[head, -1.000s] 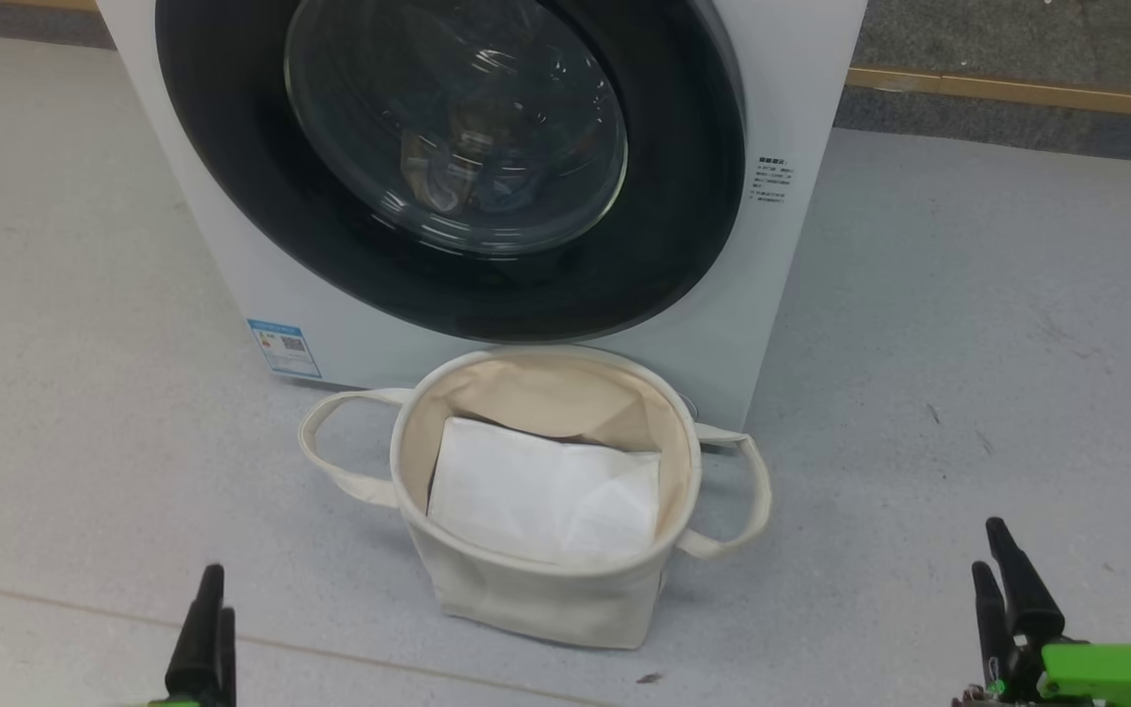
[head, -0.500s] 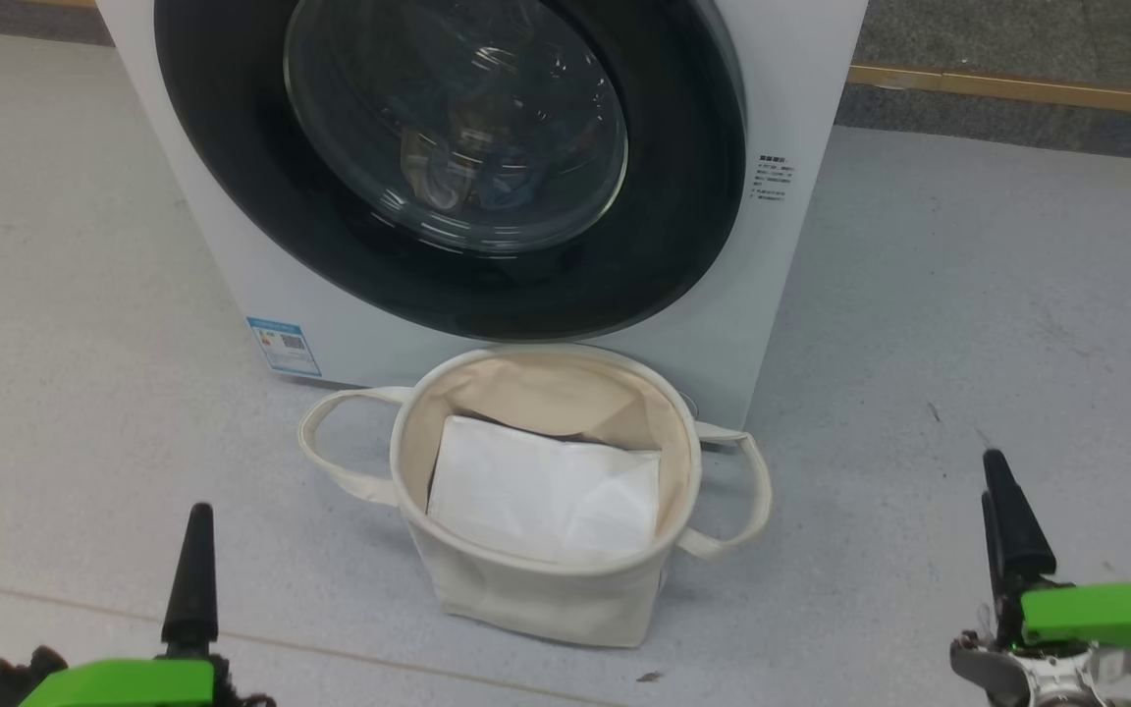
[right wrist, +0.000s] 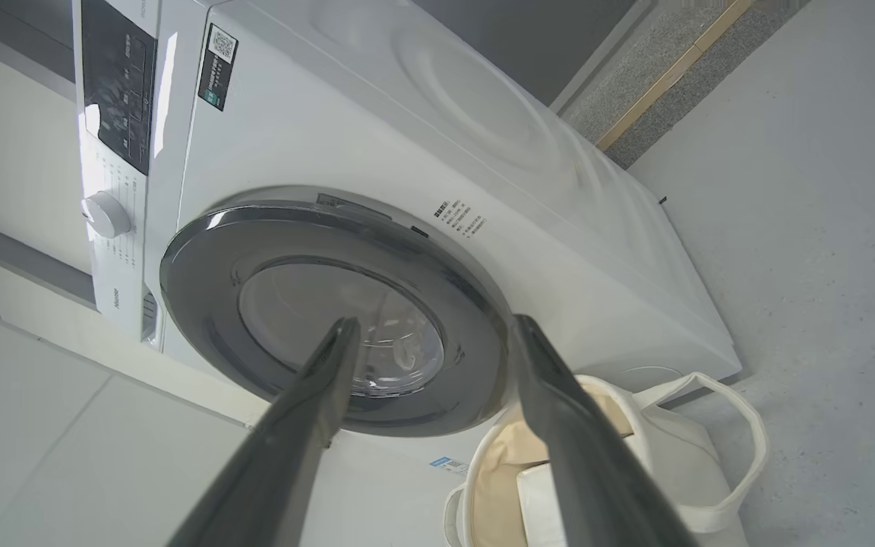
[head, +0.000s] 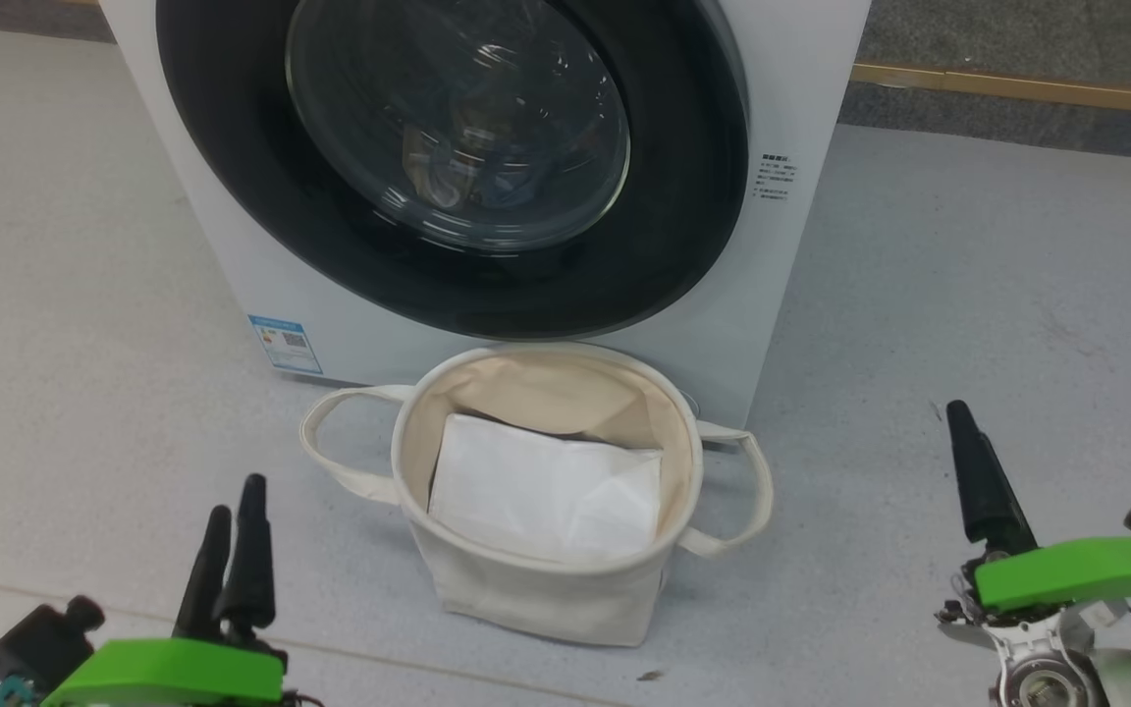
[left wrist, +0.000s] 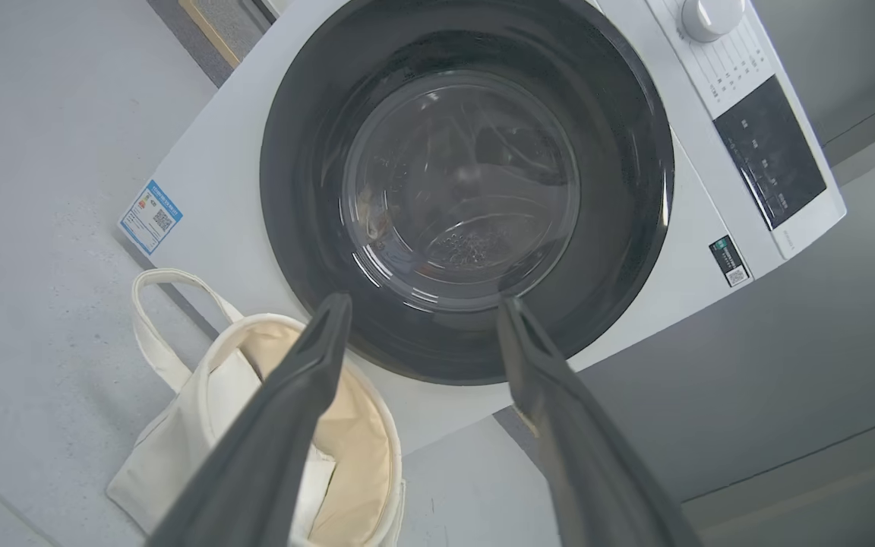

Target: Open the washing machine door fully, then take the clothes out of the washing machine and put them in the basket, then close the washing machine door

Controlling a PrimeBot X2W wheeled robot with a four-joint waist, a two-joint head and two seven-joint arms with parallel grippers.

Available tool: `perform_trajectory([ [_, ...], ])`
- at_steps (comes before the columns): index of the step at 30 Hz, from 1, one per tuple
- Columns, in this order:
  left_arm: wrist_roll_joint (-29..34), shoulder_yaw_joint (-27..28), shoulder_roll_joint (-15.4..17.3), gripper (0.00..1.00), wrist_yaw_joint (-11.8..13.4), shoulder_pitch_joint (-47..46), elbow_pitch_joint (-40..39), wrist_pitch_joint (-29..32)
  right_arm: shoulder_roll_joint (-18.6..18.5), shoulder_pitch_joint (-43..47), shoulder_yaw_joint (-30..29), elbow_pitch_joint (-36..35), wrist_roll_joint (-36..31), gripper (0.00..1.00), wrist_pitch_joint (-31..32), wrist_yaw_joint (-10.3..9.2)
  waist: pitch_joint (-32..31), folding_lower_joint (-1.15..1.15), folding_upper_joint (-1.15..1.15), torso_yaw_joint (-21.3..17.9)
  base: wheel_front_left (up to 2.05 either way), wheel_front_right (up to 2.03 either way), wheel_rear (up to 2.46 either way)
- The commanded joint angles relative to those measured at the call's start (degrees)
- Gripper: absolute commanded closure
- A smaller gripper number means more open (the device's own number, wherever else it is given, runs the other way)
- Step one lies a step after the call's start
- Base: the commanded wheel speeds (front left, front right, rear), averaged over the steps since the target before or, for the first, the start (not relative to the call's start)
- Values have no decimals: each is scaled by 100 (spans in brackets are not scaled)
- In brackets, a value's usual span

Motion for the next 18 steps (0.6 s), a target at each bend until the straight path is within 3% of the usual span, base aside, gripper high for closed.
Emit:
perform_trajectory([
  [1,258,24,127,0,18,-291,-281,-76,-115,-363,105,-252,-216,0,-71,0,-4,0,0,1,0,0,0],
  [9,1028,-359,289,0,-5,-216,-66,-210,-183,-398,382,-205,-1022,0,-223,1,-51,0,0,-5,0,0,0],
  [18,2098,-739,518,0,152,-280,7,-361,-227,-466,616,-121,-1930,0,-400,1,-55,0,0,8,0,0,0],
])
